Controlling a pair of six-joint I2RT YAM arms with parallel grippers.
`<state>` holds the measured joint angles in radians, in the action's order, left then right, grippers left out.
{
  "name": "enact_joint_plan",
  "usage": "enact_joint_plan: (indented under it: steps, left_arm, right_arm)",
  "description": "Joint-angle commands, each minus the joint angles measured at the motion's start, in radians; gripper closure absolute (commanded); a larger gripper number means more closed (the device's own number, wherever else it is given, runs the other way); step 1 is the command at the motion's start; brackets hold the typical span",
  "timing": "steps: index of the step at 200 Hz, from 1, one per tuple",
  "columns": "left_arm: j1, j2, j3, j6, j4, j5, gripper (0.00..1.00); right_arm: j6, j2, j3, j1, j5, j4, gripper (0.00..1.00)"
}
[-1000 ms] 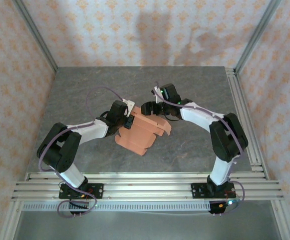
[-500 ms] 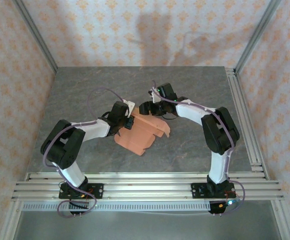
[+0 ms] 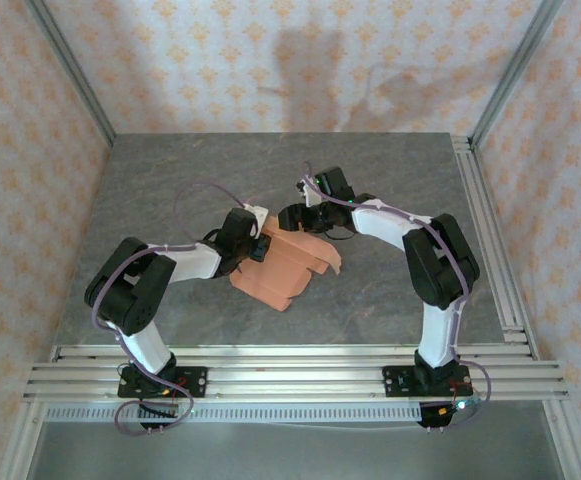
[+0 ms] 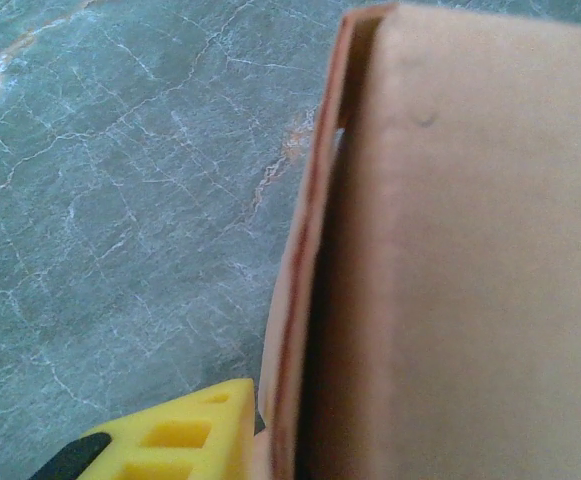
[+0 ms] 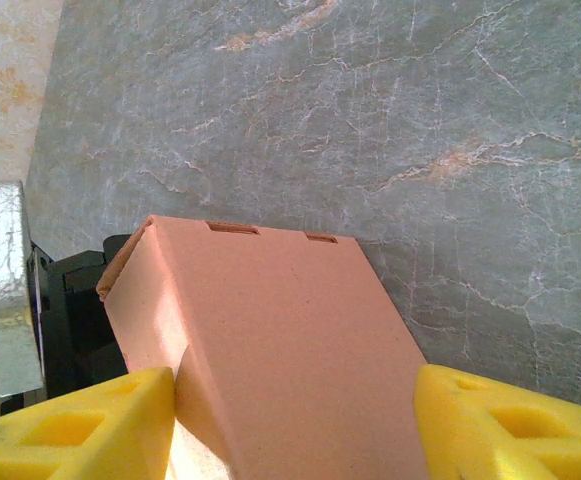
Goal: Fold the paper box
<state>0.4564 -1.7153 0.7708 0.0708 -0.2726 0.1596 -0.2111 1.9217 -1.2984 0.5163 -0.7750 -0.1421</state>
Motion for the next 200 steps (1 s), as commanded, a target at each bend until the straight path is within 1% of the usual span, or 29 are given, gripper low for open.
enact_joint_plan:
  steps: [1, 16, 31, 54, 112, 171, 200]
  left_arm:
    - [0.005, 0.041, -0.019, 0.003, -0.043, -0.022, 0.74]
    - [0.005, 0.042, -0.026, 0.006, -0.060, -0.023, 0.74]
    - [0.005, 0.039, -0.030, -0.010, -0.089, 0.002, 0.74]
    - [0.006, 0.039, -0.086, -0.032, -0.229, -0.005, 0.76]
    - [0.005, 0.040, -0.164, -0.028, -0.397, 0.000, 0.76]
    - [-0.001, 0.018, -0.146, -0.011, -0.441, 0.029, 0.78]
    - [-0.003, -0.009, -0.127, -0.012, -0.438, 0.054, 0.82]
  right_arm:
    - [-0.013, 0.003, -0.012, 0.001, 0.012, -0.041, 0.38]
    - [-0.016, 0.002, -0.014, 0.002, 0.002, -0.039, 0.38]
    - [-0.016, 0.005, -0.014, 0.001, -0.004, -0.036, 0.38]
    - [-0.035, 0.018, -0.017, -0.001, -0.034, -0.031, 0.38]
    - [-0.078, 0.019, -0.003, -0.004, -0.059, 0.010, 0.38]
    - [-0.090, 0.022, -0.006, -0.004, -0.066, 0.005, 0.38]
    - [-0.095, 0.025, -0.011, -0.004, -0.070, 0.002, 0.38]
